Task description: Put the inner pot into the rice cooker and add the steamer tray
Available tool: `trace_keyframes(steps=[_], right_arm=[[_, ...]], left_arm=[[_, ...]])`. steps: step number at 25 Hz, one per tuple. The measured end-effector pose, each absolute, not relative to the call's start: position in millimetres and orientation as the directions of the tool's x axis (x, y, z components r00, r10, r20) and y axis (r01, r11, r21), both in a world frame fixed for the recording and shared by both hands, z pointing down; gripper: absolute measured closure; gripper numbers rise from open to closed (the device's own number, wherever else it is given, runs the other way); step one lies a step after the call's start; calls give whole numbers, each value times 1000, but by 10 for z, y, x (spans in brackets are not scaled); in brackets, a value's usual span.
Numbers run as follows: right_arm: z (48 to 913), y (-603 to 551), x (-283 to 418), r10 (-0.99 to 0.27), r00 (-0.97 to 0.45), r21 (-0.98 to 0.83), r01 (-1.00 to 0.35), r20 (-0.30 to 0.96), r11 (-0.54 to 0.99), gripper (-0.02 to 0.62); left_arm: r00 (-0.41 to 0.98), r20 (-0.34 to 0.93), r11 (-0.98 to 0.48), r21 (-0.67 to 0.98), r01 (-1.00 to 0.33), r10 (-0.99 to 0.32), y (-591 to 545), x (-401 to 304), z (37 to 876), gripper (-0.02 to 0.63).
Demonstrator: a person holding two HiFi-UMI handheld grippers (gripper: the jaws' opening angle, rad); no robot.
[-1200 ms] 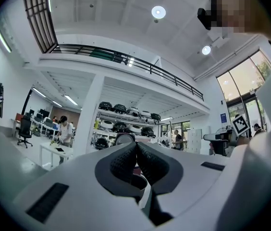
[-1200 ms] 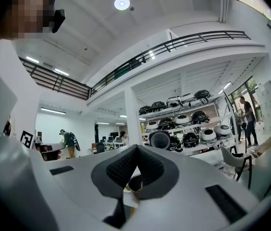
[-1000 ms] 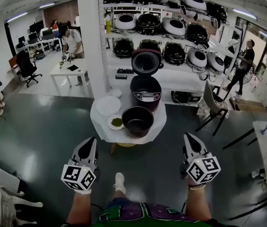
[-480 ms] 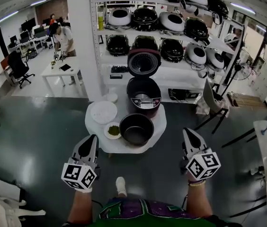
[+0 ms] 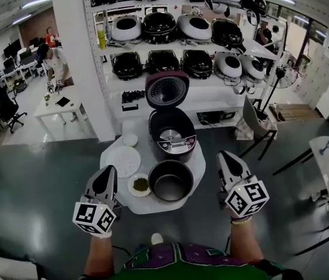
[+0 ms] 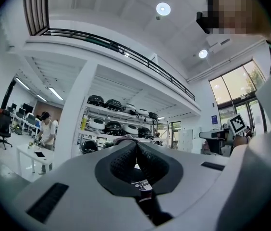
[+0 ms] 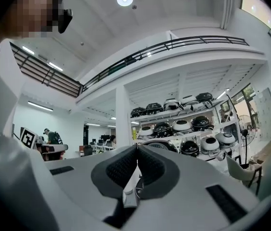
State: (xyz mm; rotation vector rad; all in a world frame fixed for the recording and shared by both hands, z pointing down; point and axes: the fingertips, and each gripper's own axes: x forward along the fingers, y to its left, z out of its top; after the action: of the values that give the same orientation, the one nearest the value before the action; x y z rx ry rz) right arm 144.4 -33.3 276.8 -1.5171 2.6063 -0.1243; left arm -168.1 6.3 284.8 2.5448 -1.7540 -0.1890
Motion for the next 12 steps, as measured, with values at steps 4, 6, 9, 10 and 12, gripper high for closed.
trace_keyframes(steps=[4, 6, 9, 10, 12], right_arm=[[2753, -554, 1177, -847, -528, -150, -834, -65, 532, 390], [2786, -657, 1091, -844, -533, -146, -832, -57, 536, 276], [2902, -784, 974, -839, -543, -131, -831, -23, 541, 88], [2959, -813, 945, -837, -547, -123, -830, -4, 543, 69], [3098, -860, 915, -836, -547, -110, -834, 36, 541, 52]], left_arm=[[394, -84, -401, 83, -912, -915, -280, -1764, 2764, 584], [399, -89, -406, 89, -909, -913, -390, -1795, 2756, 584], [401, -89, -410, 109, -906, -912, -473, -1829, 2802, 584], [406, -87, -414, 114, -903, -910, -493, -1825, 2834, 584], [417, -86, -425, 120, -897, -905, -533, -1800, 2908, 584]])
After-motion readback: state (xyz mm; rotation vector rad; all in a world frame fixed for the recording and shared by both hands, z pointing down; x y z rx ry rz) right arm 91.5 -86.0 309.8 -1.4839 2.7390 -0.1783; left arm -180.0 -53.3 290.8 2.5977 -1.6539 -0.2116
